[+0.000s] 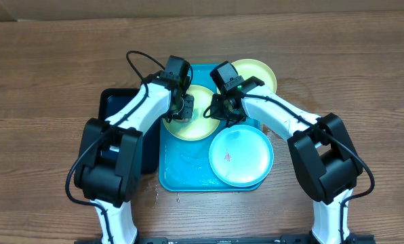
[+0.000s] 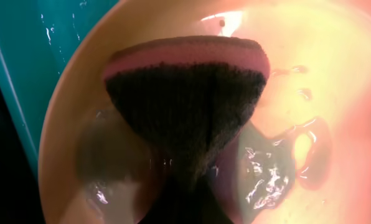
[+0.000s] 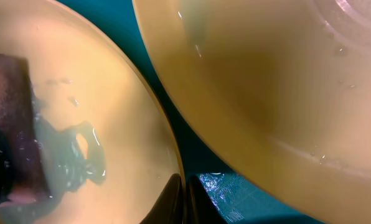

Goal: Clean dirty plates on tray and stack at the side

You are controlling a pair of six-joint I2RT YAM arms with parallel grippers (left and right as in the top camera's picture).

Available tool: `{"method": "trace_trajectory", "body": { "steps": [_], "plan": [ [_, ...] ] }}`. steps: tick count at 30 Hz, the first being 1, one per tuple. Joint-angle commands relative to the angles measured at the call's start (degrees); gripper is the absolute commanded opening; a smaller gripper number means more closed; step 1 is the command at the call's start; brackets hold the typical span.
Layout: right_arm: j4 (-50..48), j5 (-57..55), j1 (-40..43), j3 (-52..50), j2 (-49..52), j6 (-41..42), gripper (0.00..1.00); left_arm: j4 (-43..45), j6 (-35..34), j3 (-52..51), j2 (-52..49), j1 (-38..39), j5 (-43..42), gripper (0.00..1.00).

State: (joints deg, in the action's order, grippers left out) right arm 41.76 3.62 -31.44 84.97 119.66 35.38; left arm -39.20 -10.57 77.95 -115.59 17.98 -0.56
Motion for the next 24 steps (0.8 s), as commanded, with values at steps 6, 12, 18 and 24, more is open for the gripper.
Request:
{"method": "trace_trajectory", "body": {
  "steps": [6, 12, 18, 24],
  "plan": [
    [-0.52, 0.5, 0.0, 0.92, 0.04, 0.22, 0.04, 3.93, -2.36, -4.15, -1.31, -0.07, -1.88, 0.04],
    [-0.55, 0.5, 0.0, 0.92, 0.04, 0.22, 0.04, 8.41, -2.34, -4.2, -1.31, 0.02, -12.09, 0.04],
    [-0.55, 0.5, 0.0, 0.92, 0.04, 0.2, 0.04, 9.09, -2.27, -3.13, -1.29, -0.07, -13.51, 0.04],
    [-0.57, 0.52, 0.0, 0.92, 0.04, -0.5, 0.04, 4.9, -0.11, 4.22, -1.27, -0.04, -13.44, 0.04]
  ]
}}
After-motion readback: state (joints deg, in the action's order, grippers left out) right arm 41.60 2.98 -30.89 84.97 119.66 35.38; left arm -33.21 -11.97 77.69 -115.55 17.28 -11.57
